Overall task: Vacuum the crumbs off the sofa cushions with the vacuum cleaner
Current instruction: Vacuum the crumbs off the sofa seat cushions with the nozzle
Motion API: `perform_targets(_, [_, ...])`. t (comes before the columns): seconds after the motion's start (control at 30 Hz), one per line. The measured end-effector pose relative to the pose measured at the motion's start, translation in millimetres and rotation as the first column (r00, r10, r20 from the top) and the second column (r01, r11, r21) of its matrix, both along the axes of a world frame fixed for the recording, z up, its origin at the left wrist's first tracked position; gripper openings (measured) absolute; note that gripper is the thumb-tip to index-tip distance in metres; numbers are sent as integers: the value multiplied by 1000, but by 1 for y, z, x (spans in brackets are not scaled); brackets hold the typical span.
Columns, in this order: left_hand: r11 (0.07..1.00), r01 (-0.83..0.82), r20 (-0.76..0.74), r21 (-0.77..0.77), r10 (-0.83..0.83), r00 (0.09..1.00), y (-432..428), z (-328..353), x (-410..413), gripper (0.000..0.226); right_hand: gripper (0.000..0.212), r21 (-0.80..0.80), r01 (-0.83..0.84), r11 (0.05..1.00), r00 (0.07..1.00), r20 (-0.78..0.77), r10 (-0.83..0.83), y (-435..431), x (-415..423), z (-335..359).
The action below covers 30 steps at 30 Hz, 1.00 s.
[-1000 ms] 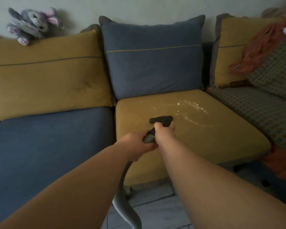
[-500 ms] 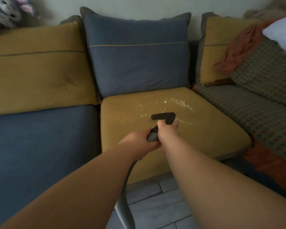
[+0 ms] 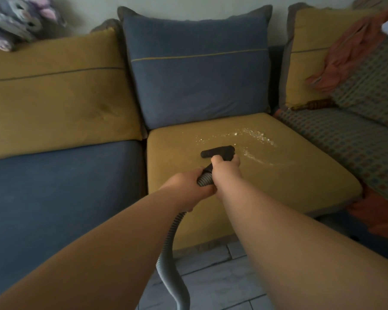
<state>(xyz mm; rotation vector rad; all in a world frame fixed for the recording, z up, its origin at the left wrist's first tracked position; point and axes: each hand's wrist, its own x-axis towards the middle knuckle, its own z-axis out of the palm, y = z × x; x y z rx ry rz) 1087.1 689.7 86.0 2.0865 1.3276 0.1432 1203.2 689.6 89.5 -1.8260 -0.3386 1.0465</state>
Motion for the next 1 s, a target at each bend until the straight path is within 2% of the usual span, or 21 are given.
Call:
perform_targets(0.2, [999, 26, 56, -29, -24, 998, 2, -6, 31, 53, 71, 48, 76, 996, 994, 73, -80, -4, 29, -6])
perform_targets(0.5, [997, -82, 19, 2, 82, 996, 14, -12, 1, 53, 72, 23, -92, 995, 995, 25, 91, 18, -1, -6])
perform_targets(0.6, [993, -113, 9, 17, 113, 994, 16, -13, -6, 60, 73, 18, -130, 991, 991, 21, 130, 23, -9, -5])
perform_targets(0.73, [993, -117, 19, 10, 117, 993, 10, -11, -4, 60, 72, 16, -126, 992, 992, 14, 126, 17, -9, 0])
perform_targets(1.0, [999, -51, -5, -5, 51, 999, -26, -10, 7, 62, 70, -26, -79, 997, 990, 112, 82, -21, 4, 1])
